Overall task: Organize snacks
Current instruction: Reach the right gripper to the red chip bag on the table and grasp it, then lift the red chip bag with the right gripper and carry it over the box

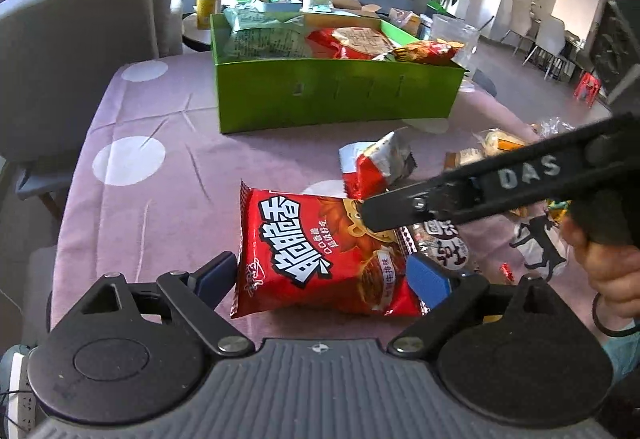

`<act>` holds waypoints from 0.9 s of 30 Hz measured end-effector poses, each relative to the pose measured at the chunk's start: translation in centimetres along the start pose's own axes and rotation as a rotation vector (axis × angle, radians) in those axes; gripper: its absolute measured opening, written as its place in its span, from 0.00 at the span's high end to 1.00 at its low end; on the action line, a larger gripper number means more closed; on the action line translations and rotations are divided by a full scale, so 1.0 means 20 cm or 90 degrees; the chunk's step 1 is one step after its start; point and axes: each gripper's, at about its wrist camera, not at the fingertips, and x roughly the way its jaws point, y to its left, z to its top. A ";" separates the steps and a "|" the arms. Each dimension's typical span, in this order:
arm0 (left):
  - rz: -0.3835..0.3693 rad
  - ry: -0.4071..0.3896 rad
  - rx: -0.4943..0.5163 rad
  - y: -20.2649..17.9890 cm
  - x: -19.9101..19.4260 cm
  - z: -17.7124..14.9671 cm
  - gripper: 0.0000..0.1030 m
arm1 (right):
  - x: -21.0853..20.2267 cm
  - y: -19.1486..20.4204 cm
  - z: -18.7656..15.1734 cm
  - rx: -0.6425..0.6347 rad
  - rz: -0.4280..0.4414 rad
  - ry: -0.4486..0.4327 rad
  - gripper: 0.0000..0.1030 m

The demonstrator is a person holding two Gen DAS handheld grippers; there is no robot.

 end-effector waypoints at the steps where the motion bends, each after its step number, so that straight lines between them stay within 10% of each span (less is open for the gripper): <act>1: -0.003 0.000 -0.001 0.00 0.00 0.00 0.12 | 0.01 -0.01 0.00 0.010 0.001 0.005 0.46; 27: -0.026 0.019 -0.049 0.03 0.02 0.00 0.32 | 0.10 0.05 0.06 0.035 0.024 0.067 0.53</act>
